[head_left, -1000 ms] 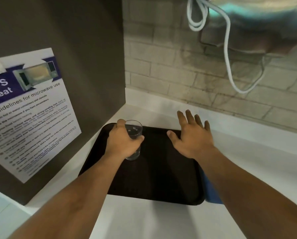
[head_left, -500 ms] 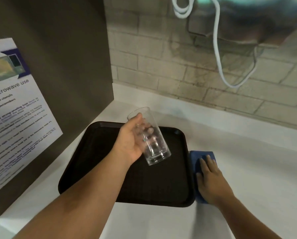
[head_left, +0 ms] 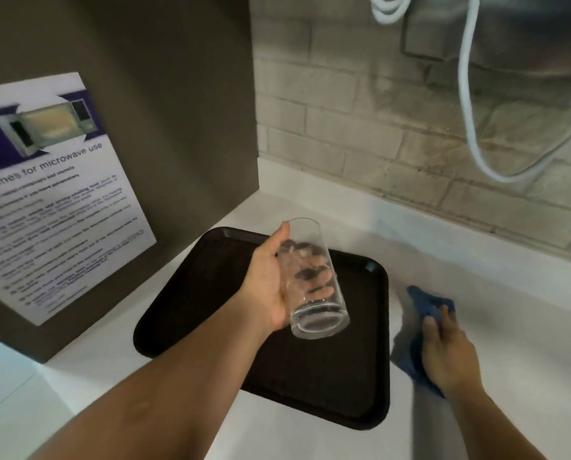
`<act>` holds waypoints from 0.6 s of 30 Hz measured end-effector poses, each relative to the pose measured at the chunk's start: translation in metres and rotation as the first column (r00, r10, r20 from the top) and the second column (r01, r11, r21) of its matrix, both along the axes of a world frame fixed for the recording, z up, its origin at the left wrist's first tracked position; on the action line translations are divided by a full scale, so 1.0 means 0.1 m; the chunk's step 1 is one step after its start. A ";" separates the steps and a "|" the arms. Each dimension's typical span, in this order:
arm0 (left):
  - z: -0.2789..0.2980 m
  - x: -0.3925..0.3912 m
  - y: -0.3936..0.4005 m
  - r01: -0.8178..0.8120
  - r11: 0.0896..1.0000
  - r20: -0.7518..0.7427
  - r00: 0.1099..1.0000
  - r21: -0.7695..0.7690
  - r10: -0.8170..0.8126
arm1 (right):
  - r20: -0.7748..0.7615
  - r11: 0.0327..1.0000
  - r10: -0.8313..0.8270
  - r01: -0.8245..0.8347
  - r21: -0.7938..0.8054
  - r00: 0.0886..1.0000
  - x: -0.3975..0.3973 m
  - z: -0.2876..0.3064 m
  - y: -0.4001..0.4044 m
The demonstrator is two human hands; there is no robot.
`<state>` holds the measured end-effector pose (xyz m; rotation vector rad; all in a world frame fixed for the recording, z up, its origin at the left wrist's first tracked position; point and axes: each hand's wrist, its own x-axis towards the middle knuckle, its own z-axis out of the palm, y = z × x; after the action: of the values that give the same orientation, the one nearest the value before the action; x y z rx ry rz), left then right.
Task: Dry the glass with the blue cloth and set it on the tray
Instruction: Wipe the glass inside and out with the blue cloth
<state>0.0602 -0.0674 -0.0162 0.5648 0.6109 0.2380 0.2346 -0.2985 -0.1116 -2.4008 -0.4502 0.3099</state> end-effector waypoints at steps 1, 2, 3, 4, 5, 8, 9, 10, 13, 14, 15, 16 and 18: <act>0.00 -0.01 0.00 -0.002 1.000 -0.017 1.000 -0.006 0.002 | -0.171 0.974 -0.107 0.138 0.181 0.979 0.01 0.10 -0.02; 0.01 -0.02 0.00 -0.003 1.000 -0.030 1.000 -0.009 0.003 | -0.382 0.887 -0.133 0.282 0.366 0.914 0.01 0.21 -0.06; 0.02 -0.01 0.00 0.004 1.000 -0.046 0.999 -0.005 -0.004 | -0.600 0.734 -0.077 0.452 0.506 0.797 -0.02 0.32 -0.07; 0.04 0.00 0.00 0.013 1.000 -0.076 0.997 0.019 -0.012 | -0.740 0.578 0.048 0.585 0.569 0.671 -0.07 0.44 -0.04; 0.06 0.02 0.00 0.020 0.998 -0.113 0.993 0.062 -0.013 | -0.785 0.457 0.160 0.660 0.596 0.598 -0.15 0.54 0.00; 0.12 0.10 0.00 0.061 0.981 -0.177 0.984 0.184 -0.028 | -0.750 0.382 0.233 0.651 0.656 0.619 -0.60 0.87 0.29; 0.15 0.11 0.00 0.079 0.972 -0.185 0.982 0.220 -0.037 | -0.738 0.407 0.228 0.627 0.665 0.635 -0.77 0.94 0.42; 0.18 0.12 0.01 0.089 0.962 -0.200 0.979 0.258 -0.037 | -0.730 0.432 0.260 0.600 0.673 0.632 -0.92 1.04 0.56; 0.24 0.11 0.05 0.091 0.935 -0.268 0.963 0.342 0.005 | -0.497 0.690 0.339 0.148 0.708 0.799 -1.32 1.15 0.82; 0.27 0.10 0.07 0.091 0.927 -0.284 0.959 0.363 0.017 | -0.357 0.749 0.404 -0.081 0.657 0.843 -1.40 1.17 0.90; 0.29 0.07 0.09 0.095 0.916 -0.294 0.956 0.391 0.026 | -0.237 0.784 0.428 -0.228 0.577 0.872 -1.46 1.17 1.01; 0.31 0.04 0.11 0.100 0.904 -0.295 0.955 0.415 0.030 | -0.151 0.786 0.458 -0.320 0.529 0.876 -1.53 1.21 1.08; 0.32 -0.04 0.15 0.108 0.897 -0.268 0.963 0.428 0.012 | -0.024 0.766 0.463 -0.386 0.515 0.886 -1.56 1.23 1.18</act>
<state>0.0565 -0.0529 0.0156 1.0627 0.8079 0.2574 0.0781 -0.1808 0.0113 -1.7340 -0.8944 0.5029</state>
